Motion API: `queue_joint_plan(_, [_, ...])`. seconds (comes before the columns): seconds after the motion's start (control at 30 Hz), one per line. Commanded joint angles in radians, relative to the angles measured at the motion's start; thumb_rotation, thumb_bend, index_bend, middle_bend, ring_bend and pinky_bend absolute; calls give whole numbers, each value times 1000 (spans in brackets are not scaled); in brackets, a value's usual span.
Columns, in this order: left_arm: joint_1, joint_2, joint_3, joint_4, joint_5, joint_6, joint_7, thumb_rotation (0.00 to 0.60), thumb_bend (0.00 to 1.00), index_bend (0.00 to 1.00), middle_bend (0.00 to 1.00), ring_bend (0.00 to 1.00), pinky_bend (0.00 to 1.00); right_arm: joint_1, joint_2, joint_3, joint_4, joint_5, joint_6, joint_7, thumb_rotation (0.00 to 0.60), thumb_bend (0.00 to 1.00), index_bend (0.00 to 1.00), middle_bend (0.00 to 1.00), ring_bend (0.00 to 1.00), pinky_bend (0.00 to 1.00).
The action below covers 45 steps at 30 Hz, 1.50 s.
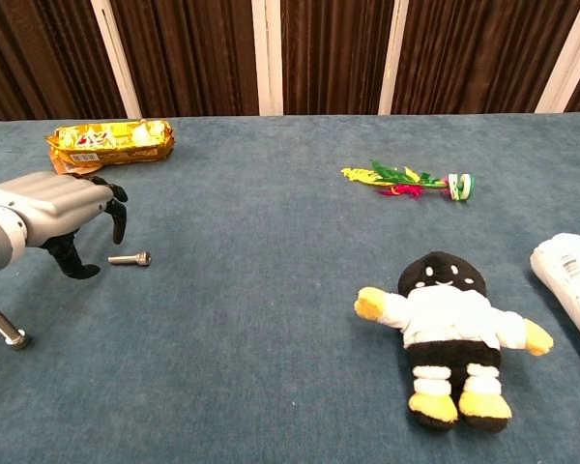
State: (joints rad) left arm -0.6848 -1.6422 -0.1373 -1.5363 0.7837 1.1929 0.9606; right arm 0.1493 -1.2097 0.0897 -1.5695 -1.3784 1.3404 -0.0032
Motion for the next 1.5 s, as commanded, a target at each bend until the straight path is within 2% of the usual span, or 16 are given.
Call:
queue_joint_plan(0.03, [-5, -13, 4, 16, 7, 1, -5, 600, 475, 423, 91, 0, 0, 1, -1, 0, 2, 1, -2, -1, 600, 112, 84, 68, 14, 0])
queue_joint_plan(0.3, [-13, -43, 17, 54, 4, 3, 7, 600, 482, 448, 113, 0, 0, 1, -4, -1, 0, 3, -3, -8, 600, 113, 84, 68, 15, 0])
queue_joint_plan(1.2, [-19, -69, 31, 82, 6, 16, 28, 600, 506, 492, 127, 0, 0, 0, -4, -1, 0, 5, -2, -9, 600, 111, 84, 67, 14, 0])
queue_joint_plan(1.5, [-14, -81, 34, 97, 22, 21, 15, 600, 507, 482, 124, 0, 0, 1, 0, -3, -5, 4, -6, -7, 600, 112, 85, 67, 15, 0])
